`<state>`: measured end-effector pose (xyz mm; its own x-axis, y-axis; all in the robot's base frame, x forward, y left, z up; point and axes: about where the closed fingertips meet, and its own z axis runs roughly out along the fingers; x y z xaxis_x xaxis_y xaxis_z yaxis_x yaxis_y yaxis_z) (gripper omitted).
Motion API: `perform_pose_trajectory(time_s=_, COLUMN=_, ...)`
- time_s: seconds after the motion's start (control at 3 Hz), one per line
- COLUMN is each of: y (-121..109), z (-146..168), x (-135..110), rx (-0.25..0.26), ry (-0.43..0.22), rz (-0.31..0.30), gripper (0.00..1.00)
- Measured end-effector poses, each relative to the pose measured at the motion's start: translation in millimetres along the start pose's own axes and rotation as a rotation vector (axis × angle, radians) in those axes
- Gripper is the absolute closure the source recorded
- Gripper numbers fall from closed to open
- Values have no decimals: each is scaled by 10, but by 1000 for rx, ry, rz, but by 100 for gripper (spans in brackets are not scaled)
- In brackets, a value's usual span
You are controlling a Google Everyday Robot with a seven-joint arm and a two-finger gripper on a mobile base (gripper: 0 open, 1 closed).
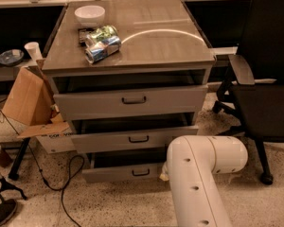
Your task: Close bottom drawer
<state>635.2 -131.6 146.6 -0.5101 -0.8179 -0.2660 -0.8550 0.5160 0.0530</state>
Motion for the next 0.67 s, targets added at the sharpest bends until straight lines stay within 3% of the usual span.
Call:
perform_pose_trajectory(time_s=0.33, y=-50, z=-13, x=-140, rx=-5, ry=-33, rz=22, gripper=16)
perform_pose_trajectory(time_s=0.67, y=-51, z=5, x=-230, rx=-12, ry=-64, rz=19, gripper=0)
